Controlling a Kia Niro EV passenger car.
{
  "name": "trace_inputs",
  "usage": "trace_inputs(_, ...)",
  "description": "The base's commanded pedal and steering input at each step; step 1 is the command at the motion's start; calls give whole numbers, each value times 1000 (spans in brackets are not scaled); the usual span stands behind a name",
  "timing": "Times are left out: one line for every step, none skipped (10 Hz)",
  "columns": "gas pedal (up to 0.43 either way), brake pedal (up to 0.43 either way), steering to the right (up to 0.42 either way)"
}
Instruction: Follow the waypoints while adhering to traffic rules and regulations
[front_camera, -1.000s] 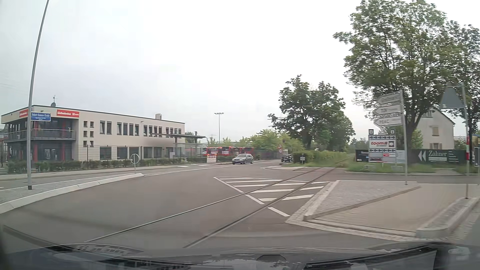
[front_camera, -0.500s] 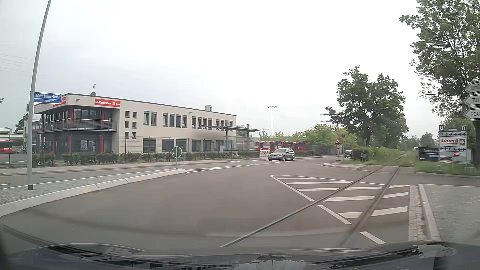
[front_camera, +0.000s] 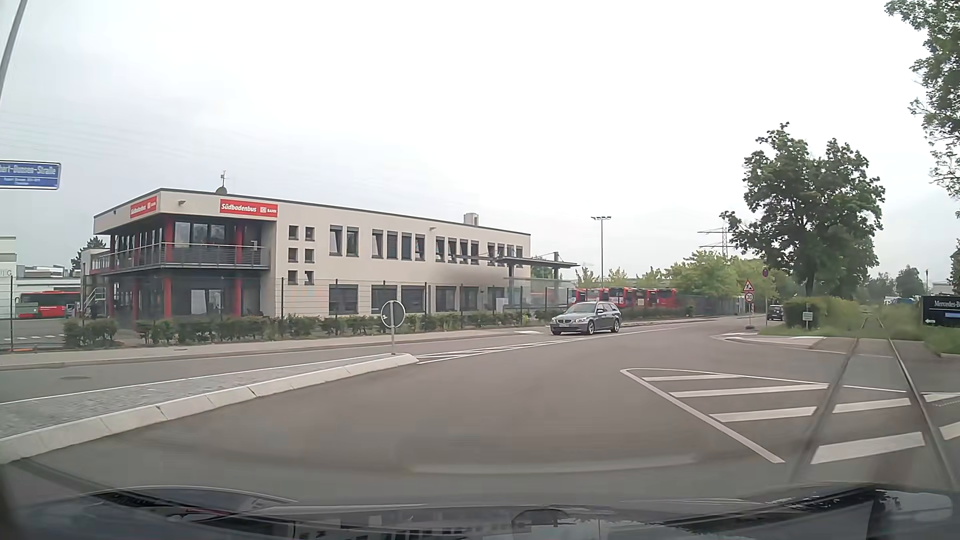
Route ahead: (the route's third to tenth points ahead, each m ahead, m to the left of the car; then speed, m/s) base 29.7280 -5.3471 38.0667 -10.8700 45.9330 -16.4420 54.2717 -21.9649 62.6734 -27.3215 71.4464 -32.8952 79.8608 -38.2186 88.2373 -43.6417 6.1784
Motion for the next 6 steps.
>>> trace_inputs(150,0,-33)
trace_inputs(150,0,-13)
trace_inputs(150,0,2)
trace_inputs(150,0,15)
trace_inputs(150,0,30)
trace_inputs(150,0,47)
